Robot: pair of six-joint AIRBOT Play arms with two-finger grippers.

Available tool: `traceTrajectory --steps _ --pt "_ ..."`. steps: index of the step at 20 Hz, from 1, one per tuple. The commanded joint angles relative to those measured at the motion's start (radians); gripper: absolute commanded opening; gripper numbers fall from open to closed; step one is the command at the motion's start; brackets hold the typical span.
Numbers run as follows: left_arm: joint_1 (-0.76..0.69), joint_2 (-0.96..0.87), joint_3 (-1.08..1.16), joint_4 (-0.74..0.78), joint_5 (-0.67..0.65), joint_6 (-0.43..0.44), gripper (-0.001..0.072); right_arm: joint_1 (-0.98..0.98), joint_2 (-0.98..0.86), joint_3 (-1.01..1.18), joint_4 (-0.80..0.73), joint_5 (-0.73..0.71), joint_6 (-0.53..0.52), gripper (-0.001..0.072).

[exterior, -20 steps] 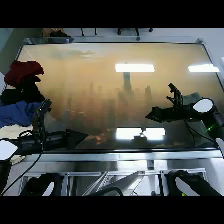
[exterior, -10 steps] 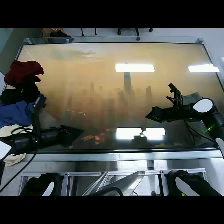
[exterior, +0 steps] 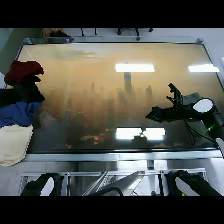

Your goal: Fold the shirts.

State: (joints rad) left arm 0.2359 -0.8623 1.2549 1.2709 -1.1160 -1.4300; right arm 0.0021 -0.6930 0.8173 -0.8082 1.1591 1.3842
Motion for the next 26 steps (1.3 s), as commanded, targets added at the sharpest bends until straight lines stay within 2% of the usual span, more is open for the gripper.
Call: traceTrajectory --steps 1,4,7,9,13,18,21,24,25,26 --pt "0.116 -0.293 0.219 0.047 0.159 0.092 0.0677 0.001 0.000 0.000 0.000 0.000 0.000 0.0020" --pt "0.137 -0.647 0.460 0.048 0.259 0.124 0.0677 0.001 0.000 0.000 0.000 -0.012 0.000 0.0020" --pt "0.143 -1.033 0.761 0.047 0.258 0.124 0.0677 0.001 0.000 0.000 0.000 -0.018 0.000 0.0020" --pt "0.143 -1.222 0.896 0.047 0.290 0.124 0.0676 0.001 0.000 0.000 0.000 -0.018 0.000 0.0020" --pt "0.160 -1.332 0.771 0.047 0.585 0.124 0.0675 0.001 0.000 0.000 0.000 -0.018 0.000 0.0020" --pt "0.200 -1.410 0.829 0.046 0.681 0.124 0.0657 0.001 0.000 0.000 0.000 -0.018 0.000 0.0020" --pt "0.201 -1.425 0.834 0.045 0.781 0.124 0.0651 0.001 0.000 0.000 0.000 -0.018 0.000 0.0019" --pt "0.201 -1.425 0.795 0.046 0.830 0.148 0.0090 0.001 0.000 0.000 0.000 -0.019 0.000 0.0020" --pt "0.201 -1.424 0.798 0.045 0.831 0.148 0.0020 0.001 0.000 0.000 0.000 -0.018 0.000 0.0020" --pt "0.201 -1.421 0.812 0.043 0.832 0.148 0.0020 0.001 0.000 0.000 0.000 -0.018 0.000 0.0020"
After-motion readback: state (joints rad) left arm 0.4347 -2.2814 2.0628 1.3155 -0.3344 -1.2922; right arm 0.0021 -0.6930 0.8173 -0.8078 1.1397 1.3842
